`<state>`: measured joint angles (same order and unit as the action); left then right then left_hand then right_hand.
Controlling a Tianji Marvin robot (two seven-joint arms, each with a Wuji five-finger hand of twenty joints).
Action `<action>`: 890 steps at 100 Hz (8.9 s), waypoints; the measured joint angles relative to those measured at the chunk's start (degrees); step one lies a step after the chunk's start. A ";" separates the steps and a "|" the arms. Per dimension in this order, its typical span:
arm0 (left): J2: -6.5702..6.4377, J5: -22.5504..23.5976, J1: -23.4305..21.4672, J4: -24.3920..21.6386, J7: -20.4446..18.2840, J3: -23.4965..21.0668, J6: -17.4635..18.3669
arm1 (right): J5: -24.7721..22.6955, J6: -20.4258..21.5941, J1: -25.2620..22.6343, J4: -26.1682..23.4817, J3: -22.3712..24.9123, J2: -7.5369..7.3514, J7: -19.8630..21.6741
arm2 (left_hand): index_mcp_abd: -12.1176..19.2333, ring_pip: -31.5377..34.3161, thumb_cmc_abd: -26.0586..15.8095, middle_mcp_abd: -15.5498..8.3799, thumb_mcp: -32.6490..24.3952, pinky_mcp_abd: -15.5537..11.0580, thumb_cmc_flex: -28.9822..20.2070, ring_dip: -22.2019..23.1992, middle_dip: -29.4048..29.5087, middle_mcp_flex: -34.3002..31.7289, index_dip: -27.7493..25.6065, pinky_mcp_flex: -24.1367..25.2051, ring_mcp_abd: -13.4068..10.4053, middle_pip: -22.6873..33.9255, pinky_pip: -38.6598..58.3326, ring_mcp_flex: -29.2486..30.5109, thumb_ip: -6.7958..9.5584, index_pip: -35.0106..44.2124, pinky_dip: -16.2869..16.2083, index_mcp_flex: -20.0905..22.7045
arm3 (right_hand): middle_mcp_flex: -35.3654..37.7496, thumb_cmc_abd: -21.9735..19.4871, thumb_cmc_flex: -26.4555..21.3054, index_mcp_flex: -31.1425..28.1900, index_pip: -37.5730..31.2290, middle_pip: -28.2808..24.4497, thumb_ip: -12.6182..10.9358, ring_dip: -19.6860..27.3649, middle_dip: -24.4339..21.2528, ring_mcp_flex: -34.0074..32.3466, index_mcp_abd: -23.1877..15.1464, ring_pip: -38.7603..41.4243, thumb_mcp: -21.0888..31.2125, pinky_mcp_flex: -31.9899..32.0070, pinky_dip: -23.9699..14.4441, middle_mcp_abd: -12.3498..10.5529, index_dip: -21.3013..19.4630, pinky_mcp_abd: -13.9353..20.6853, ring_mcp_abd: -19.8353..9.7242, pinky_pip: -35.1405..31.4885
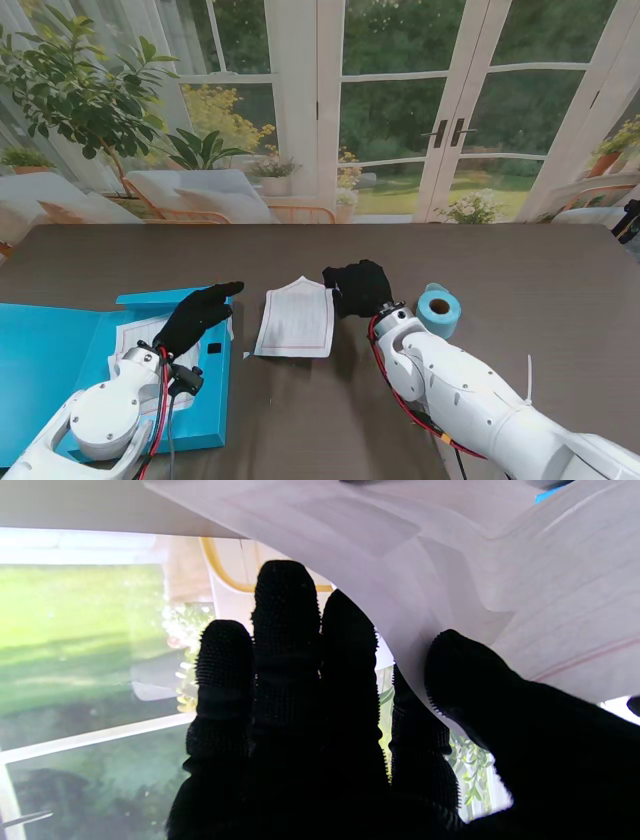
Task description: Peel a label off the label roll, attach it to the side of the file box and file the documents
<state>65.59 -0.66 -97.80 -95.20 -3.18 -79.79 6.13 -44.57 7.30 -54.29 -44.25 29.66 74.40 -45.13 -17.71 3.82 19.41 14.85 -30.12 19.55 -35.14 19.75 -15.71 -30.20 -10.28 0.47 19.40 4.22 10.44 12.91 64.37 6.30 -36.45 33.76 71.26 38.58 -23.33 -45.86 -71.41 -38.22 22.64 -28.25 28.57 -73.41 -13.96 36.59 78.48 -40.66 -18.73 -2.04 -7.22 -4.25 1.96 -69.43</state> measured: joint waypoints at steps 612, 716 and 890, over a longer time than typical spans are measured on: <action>2.70 20.91 -15.61 -2.71 13.52 -17.46 -25.89 | 1.64 3.83 -20.15 -34.78 24.75 -6.69 17.79 | -5.74 50.47 14.54 5.78 -12.57 7.33 -6.28 30.49 -57.51 -18.64 -17.91 -11.86 8.21 29.87 62.87 22.35 12.02 43.76 -12.66 -0.50 | -39.77 -3.02 4.98 32.71 21.62 -2.74 -12.68 6.30 -5.39 32.21 15.49 -7.48 -2.90 0.84 -3.47 6.38 -9.83 -8.56 9.48 6.55; -2.19 35.26 -14.03 -9.28 -3.48 -16.12 -31.82 | 2.80 4.19 -20.66 -35.04 25.21 -6.78 19.27 | -9.07 17.67 6.56 10.21 0.33 2.71 0.88 13.52 -20.90 -3.79 -5.52 -0.04 8.90 9.73 43.39 5.73 1.08 15.09 -3.07 -4.42 | -39.77 -4.58 7.63 32.71 21.62 -2.74 -12.70 6.30 -5.39 32.21 16.64 -7.48 -4.28 0.88 -3.54 7.13 -9.83 -8.56 9.49 6.75; -0.07 23.44 -1.78 -2.10 12.74 1.86 14.57 | 13.21 11.79 -40.38 -52.27 43.72 -10.17 38.68 | 2.78 -0.10 4.41 -1.65 1.14 -0.97 2.40 -0.70 0.75 0.87 1.54 -0.09 1.00 -0.15 -0.02 -0.04 -2.85 0.38 2.74 -0.02 | -39.70 -11.49 12.12 22.00 28.31 4.23 -13.85 9.83 -6.75 38.64 10.80 -19.25 -19.05 1.06 -6.48 7.25 -8.71 -9.40 11.58 19.09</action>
<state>65.52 22.79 -99.58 -97.30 9.56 -77.92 20.70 -31.37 19.09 -94.67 -96.52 73.37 64.23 -6.45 -14.93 3.72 23.82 13.20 -28.98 18.58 -32.74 19.05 -14.96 -29.33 -8.74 0.39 20.39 4.07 10.41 12.87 61.52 6.69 -33.72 33.74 31.56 27.09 -11.21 -23.86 -43.10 -33.99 8.79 -18.42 21.82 -34.76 -3.16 17.33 59.43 -39.60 -25.21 5.21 -15.92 -13.66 13.55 -50.34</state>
